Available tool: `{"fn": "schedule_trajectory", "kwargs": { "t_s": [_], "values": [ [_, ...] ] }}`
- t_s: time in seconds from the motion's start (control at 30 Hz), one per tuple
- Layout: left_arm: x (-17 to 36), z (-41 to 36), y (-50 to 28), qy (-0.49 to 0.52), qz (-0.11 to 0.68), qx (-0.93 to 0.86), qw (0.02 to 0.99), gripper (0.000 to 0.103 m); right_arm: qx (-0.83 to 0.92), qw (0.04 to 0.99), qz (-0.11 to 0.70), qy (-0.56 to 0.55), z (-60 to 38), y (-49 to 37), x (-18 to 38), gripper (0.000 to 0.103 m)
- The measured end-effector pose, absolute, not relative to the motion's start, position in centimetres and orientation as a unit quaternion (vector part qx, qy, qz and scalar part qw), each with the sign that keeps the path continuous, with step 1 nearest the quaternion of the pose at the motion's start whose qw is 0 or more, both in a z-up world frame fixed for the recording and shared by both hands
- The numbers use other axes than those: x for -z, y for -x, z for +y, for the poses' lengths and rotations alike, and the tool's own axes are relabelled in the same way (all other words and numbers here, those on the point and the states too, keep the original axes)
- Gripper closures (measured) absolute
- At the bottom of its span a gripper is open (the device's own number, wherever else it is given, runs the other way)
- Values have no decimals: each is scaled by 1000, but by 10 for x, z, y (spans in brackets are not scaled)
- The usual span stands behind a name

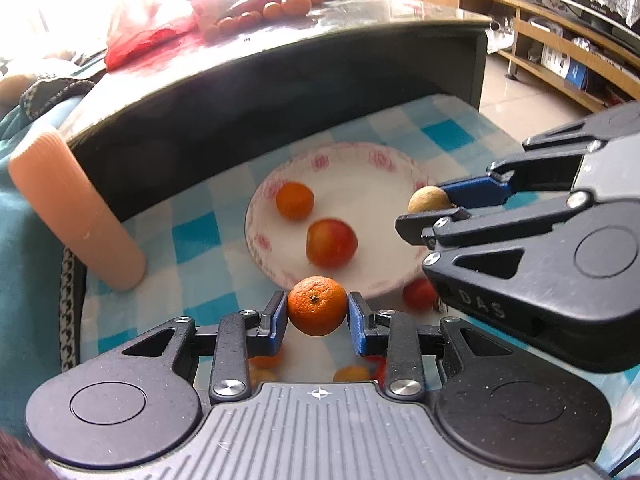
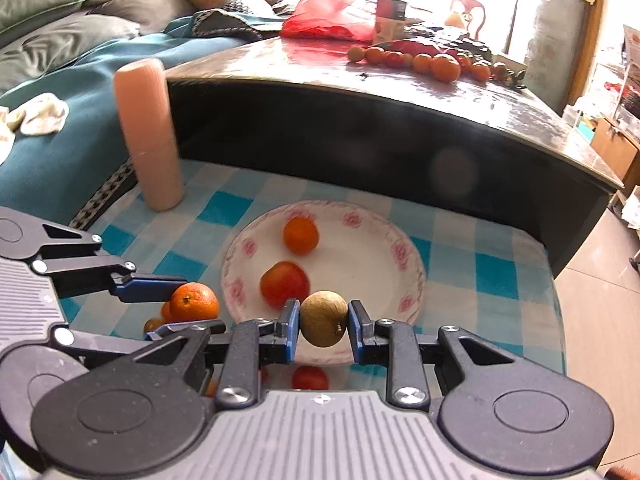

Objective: Organize fruits
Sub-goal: 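Lift and carry brown fruit in right gripper while left gripper carries mandarin over plate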

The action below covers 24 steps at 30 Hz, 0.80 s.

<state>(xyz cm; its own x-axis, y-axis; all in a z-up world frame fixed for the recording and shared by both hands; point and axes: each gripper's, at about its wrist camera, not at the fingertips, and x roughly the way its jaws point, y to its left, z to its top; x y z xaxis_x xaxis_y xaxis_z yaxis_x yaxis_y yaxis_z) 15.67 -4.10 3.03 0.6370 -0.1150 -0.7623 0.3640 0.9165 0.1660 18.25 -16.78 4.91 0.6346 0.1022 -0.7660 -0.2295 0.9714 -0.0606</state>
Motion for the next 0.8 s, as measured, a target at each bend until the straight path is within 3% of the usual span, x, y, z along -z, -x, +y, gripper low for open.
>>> {"fn": "schedule_trajectory", "kwargs": {
  "t_s": [0.8],
  "values": [
    [-16, -38, -220, -95, 437, 112, 887, 63, -58, 889, 452, 34, -192, -227, -22, 61]
  ]
}}
